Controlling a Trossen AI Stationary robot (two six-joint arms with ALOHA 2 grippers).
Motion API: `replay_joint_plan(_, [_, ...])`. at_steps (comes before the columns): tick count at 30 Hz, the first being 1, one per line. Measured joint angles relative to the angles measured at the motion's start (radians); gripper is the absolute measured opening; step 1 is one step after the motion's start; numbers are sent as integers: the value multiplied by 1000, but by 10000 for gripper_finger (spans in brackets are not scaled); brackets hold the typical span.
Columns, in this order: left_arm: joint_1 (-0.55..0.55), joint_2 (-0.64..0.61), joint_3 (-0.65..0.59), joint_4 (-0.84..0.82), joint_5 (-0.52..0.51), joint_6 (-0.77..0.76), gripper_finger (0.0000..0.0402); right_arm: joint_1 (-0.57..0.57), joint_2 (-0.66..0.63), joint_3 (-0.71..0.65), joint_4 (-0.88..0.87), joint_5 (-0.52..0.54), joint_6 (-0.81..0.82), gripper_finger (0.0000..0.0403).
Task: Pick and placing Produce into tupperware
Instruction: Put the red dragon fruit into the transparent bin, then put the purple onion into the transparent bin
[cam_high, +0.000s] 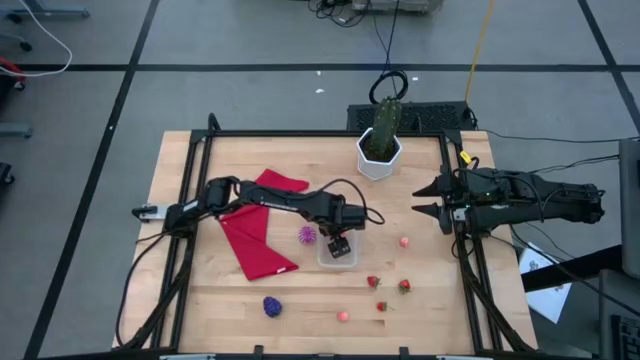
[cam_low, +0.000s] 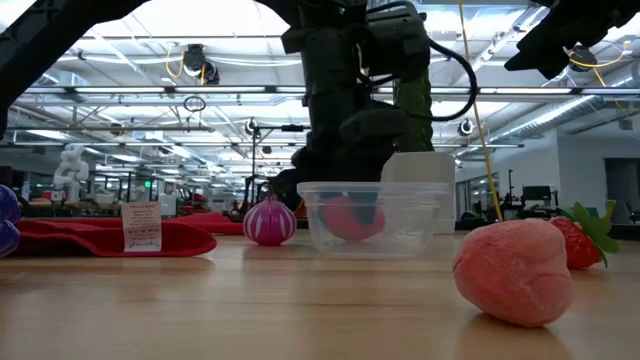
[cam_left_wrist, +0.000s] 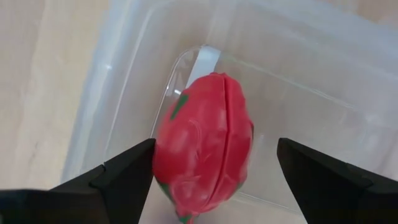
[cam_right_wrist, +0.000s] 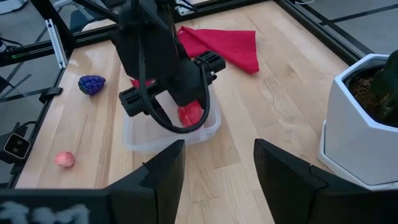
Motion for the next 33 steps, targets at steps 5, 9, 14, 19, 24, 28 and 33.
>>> replay_joint_plan(5, [0,-20,7,-7,0,1,335,0,0,0,0,0,0,185])
replay_joint_plan(9, [-4,-34,8,-12,0,-1,331,0,0,0,0,0,0,185])
replay_joint_plan(14, [-16,-68,10,-16,1,-1,325,0,0,0,1,0,0,185])
replay_joint_plan(19, [-29,-137,10,-22,2,-13,325,0,0,0,5,0,6,185])
replay_joint_plan(24, [-57,-214,10,-117,-34,-50,320,0,0,0,4,-1,8,185])
replay_joint_plan(28, [-97,-225,11,-276,-157,-136,315,0,0,0,0,-3,8,185])
replay_joint_plan(33, [-137,-225,-40,-332,-214,-219,317,0,0,0,0,-3,6,185])
